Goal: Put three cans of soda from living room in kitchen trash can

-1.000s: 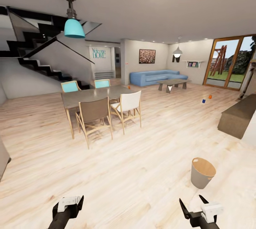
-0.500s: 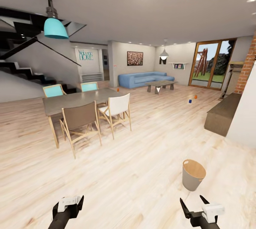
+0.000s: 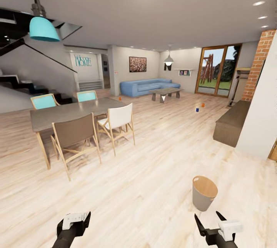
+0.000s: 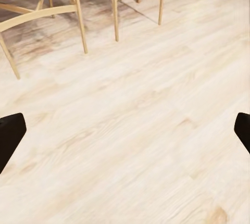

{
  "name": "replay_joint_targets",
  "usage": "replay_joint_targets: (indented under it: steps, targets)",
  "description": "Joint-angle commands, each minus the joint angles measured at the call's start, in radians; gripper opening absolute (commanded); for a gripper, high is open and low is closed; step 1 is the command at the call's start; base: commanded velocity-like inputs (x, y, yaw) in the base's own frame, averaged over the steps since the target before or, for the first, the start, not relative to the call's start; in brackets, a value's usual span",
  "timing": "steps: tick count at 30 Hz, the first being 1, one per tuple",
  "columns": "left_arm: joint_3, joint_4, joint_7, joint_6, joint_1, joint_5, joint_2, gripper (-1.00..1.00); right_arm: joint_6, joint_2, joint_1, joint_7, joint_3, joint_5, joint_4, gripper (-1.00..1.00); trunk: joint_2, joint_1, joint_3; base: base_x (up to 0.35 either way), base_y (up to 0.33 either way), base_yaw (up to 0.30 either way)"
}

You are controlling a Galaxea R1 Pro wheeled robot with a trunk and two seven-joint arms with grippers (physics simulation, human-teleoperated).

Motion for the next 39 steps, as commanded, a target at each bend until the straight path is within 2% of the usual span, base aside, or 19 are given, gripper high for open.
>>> replay_joint_targets:
  steps: [1, 7, 11, 26, 39]
  targets:
    - [0.0, 0.0, 0.0, 0.0, 0.0, 0.0, 0.0, 1.0, 0.0, 0.0, 0.0, 0.0, 0.0, -0.003, 0.0, 1.0, 0.0, 0.0, -0.001, 0.183, 0.0, -0.108]
    - [0.0, 0.0, 0.0, 0.0, 0.0, 0.0, 0.0, 1.0, 0.003, -0.001, -0.001, 0.0, -0.001, -0.047, 0.0, 1.0, 0.0, 0.0, -0.007, 0.177, 0.0, -0.136]
    - [0.001, 0.0, 0.0, 0.0, 0.0, 0.0, 0.0, 1.0, 0.003, -0.002, -0.001, 0.0, -0.002, -0.057, 0.0, 1.0, 0.0, 0.0, -0.012, 0.174, 0.0, -0.151]
    - [0.001, 0.0, 0.003, -0.013, 0.0, 0.0, -0.001, 1.0, 0.002, -0.001, -0.001, 0.0, -0.002, -0.063, 0.0, 1.0, 0.0, 0.0, -0.03, 0.048, -0.016, -0.158]
    - [0.0, 0.0, 0.008, -0.014, 0.0, 0.0, -0.003, 1.0, 0.0, 0.0, -0.001, -0.001, -0.002, -0.063, 0.001, 1.0, 0.0, 0.0, -0.044, 0.001, -0.249, -0.179]
